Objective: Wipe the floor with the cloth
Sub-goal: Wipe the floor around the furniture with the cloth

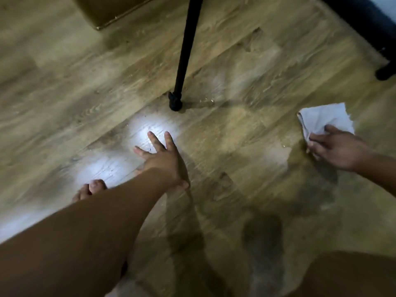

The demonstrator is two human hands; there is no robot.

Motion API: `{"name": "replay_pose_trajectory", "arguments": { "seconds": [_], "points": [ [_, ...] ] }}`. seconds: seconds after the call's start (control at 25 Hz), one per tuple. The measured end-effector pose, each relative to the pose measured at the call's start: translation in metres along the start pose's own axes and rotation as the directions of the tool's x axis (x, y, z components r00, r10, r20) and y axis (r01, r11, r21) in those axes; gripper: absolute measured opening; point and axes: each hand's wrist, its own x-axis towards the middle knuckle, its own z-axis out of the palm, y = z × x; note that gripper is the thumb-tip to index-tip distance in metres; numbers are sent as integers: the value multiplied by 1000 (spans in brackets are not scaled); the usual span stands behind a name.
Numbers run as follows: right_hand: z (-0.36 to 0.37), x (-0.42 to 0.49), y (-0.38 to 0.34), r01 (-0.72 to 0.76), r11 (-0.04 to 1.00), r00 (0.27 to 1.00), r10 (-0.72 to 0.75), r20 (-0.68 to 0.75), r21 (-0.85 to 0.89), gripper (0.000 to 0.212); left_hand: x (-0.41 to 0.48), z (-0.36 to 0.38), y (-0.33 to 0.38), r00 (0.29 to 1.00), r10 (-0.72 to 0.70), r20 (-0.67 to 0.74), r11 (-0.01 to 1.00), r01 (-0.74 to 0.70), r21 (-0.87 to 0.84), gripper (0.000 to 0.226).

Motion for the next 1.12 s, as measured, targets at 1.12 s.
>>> {"name": "replay_pose_trajectory", "arguments": {
  "seconds": [1.12],
  "points": [
    [-57, 99, -249, 597, 781, 784, -616, -75, -180, 61, 44, 25, -12, 999, 1, -49, 990, -8, -141, 168]
  ]
}}
